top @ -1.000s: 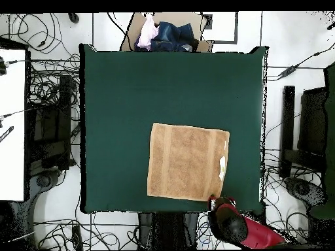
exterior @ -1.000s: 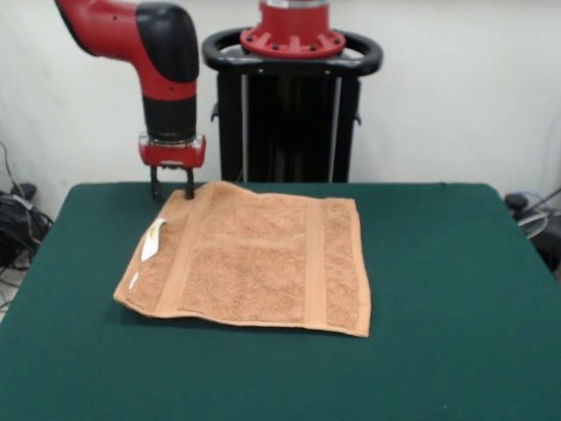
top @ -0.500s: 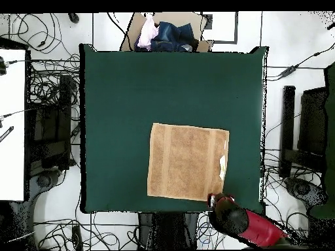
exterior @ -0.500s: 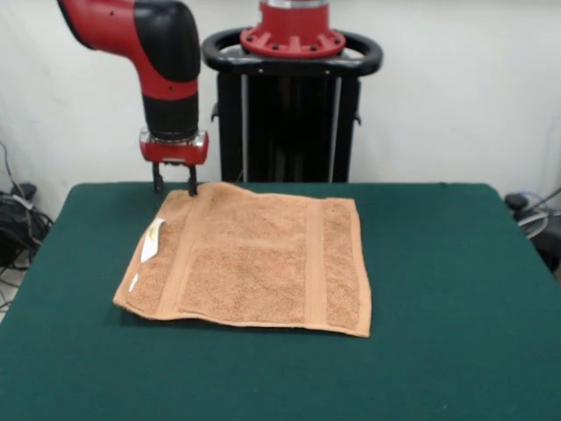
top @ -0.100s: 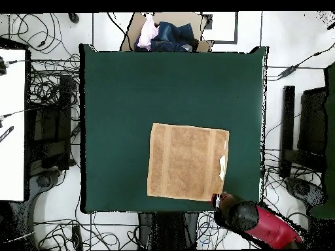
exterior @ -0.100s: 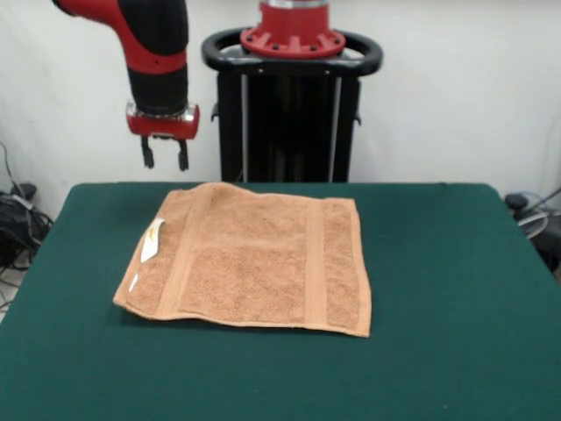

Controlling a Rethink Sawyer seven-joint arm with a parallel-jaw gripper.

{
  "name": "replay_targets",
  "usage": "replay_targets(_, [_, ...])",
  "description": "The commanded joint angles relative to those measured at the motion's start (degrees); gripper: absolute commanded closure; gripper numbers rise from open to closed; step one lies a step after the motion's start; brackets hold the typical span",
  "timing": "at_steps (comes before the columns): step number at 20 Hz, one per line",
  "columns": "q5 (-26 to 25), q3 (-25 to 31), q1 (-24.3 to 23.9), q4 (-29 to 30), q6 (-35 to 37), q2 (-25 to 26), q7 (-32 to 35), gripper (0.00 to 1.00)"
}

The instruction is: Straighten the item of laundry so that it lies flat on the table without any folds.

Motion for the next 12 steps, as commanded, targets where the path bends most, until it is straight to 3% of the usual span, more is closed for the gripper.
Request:
replay_targets(1, [3.5,3.5,2.7,0.4,5.1,-4.0,8.9,0.0])
replay_targets(5, [4.0,4.5,3.0,0.6,2.0,-2.2,11.0,0.0])
replay_targets(8, [6.1,4.8,6.8,-0.6,-2.6,2.2,15.4,0.0])
replay_targets(12, [11.3,3.9,12.2,-1.2,-1.9,2.1,19.3,0.0])
